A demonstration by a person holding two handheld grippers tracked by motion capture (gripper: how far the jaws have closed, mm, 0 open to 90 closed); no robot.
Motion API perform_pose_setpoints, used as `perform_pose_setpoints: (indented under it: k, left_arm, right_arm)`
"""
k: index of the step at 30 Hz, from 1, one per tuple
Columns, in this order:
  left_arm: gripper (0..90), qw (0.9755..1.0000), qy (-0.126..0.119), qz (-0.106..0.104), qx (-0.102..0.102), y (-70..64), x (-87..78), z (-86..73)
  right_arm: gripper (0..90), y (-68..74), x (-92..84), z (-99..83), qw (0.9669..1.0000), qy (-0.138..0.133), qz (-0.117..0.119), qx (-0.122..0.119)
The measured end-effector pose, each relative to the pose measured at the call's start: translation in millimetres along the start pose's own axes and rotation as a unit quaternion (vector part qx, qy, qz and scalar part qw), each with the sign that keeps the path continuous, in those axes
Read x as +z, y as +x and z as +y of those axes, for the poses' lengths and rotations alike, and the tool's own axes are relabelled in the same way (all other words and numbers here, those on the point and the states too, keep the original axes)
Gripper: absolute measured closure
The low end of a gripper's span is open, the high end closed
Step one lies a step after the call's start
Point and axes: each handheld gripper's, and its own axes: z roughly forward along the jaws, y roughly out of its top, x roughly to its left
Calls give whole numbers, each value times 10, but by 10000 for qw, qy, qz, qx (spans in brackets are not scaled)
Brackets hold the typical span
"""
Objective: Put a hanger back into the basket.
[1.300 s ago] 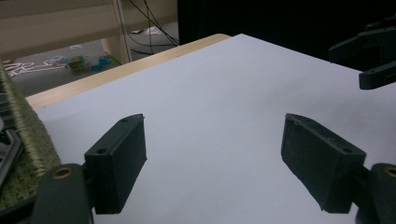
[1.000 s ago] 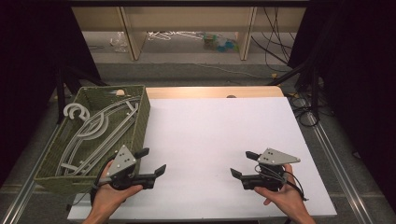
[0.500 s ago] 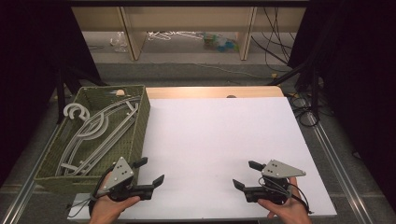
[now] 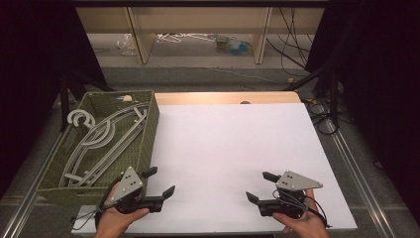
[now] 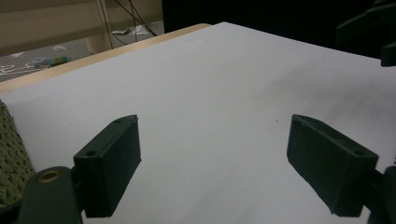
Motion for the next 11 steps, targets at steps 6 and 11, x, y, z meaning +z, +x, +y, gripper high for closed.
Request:
perform_pose_setpoints:
  k: [6,11]
  left_arm:
    - [176,10000,34,-1,11,-15,7,-5]
    - [177,10000,52,-13,13,-28,21,-12]
  right_arm:
    - [174,-4,-1,2,10000,25,0,14]
    - [174,-9,-2,4,10000,9,62,58]
